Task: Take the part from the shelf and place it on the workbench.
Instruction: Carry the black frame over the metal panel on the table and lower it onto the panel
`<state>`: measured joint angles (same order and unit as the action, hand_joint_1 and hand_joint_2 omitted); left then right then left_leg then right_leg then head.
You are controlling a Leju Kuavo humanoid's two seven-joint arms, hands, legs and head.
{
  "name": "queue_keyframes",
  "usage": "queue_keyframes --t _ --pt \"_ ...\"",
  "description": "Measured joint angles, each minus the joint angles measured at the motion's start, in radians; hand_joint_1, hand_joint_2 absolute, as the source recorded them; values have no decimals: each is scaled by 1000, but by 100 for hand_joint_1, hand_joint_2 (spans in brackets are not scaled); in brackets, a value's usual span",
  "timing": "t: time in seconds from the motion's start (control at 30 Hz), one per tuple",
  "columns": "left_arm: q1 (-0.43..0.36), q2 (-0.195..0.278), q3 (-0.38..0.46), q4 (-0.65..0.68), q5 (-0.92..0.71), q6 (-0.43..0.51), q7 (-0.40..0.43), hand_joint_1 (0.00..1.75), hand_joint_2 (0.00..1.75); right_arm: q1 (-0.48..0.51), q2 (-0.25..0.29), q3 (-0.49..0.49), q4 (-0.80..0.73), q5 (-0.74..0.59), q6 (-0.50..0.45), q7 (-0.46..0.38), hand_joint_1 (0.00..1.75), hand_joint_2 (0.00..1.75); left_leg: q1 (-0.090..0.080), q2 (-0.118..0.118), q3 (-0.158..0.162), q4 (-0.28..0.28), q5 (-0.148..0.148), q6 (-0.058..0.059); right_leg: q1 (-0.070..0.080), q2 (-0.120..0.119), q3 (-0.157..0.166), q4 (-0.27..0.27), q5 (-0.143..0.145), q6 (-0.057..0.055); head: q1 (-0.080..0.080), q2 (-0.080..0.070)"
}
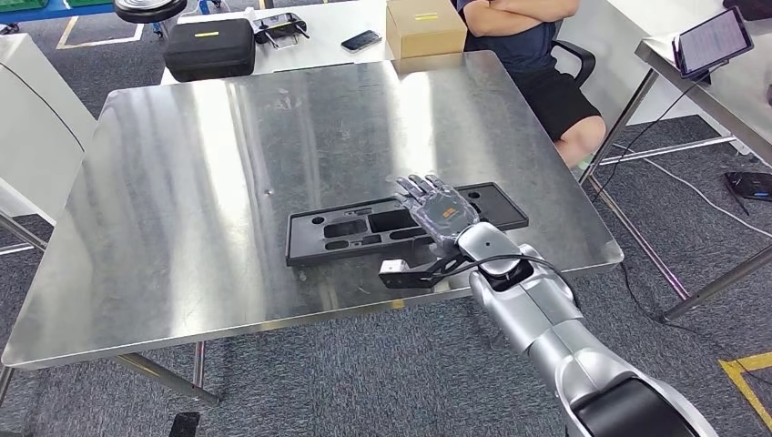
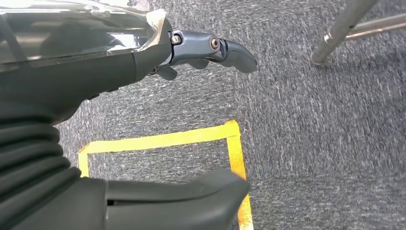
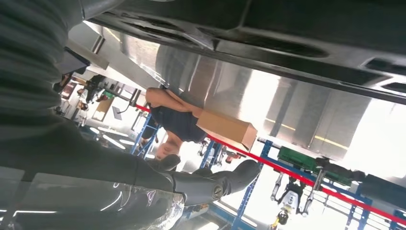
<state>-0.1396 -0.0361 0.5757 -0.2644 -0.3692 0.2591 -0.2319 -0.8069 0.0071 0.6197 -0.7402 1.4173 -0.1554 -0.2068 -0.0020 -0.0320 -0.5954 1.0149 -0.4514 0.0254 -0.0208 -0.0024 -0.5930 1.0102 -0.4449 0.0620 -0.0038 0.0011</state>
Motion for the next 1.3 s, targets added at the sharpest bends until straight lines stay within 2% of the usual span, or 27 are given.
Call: queue_keyframes --t 0.37,0.43,0.57,0.67,0.77,0.9,1.1,1.23,1.3 --pt "18 5 45 0 13 7 -14 0 0 -3 -17 -46 -19 -51 13 10 0 175 0 0 0 0 0 0 0 0 0 0 0 0 0 0" --pt "21 4 54 0 13 13 -26 0 0 11 -16 -74 -74 -106 2 21 0 175 0 0 0 0 0 0 0 0 0 0 0 0 0 0" --pt "29 1 77 0 4 24 -40 0 0 48 -3 -142 -316 -249 48 95 0 175 0 0 -1 0 0 0 0 0 0 0 0 0 0 0" --pt "30 -2 93 0 -4 27 -40 0 0 53 14 -155 -499 -315 92 163 0 175 0 0 -1 0 0 0 0 0 -1 0 0 0 0 0" --pt "30 -6 103 0 -8 27 -41 0 0 53 25 -154 -612 -339 101 189 0 175 0 0 0 0 0 0 0 0 -1 0 0 0 0 0" --pt "30 -8 117 0 -11 35 -44 0 0 58 31 -152 -687 -398 83 182 0 175 0 0 0 0 0 0 0 0 0 0 0 0 0 0" --pt "30 -10 124 0 -11 43 -47 0 0 59 38 -147 -714 -432 84 180 0 175 0 0 0 0 0 0 0 1 0 0 0 0 0 0" --pt "29 -19 148 0 1 48 -52 0 0 64 74 -107 -785 -491 104 197 0 175 -1 1 0 1 -1 0 -1 1 0 -1 0 0 0 0" --pt "29 -28 180 -1 20 46 -37 0 0 108 103 -76 -825 -561 82 188 0 175 -3 0 -1 5 -4 5 -5 1 1 -2 0 0 0 0"
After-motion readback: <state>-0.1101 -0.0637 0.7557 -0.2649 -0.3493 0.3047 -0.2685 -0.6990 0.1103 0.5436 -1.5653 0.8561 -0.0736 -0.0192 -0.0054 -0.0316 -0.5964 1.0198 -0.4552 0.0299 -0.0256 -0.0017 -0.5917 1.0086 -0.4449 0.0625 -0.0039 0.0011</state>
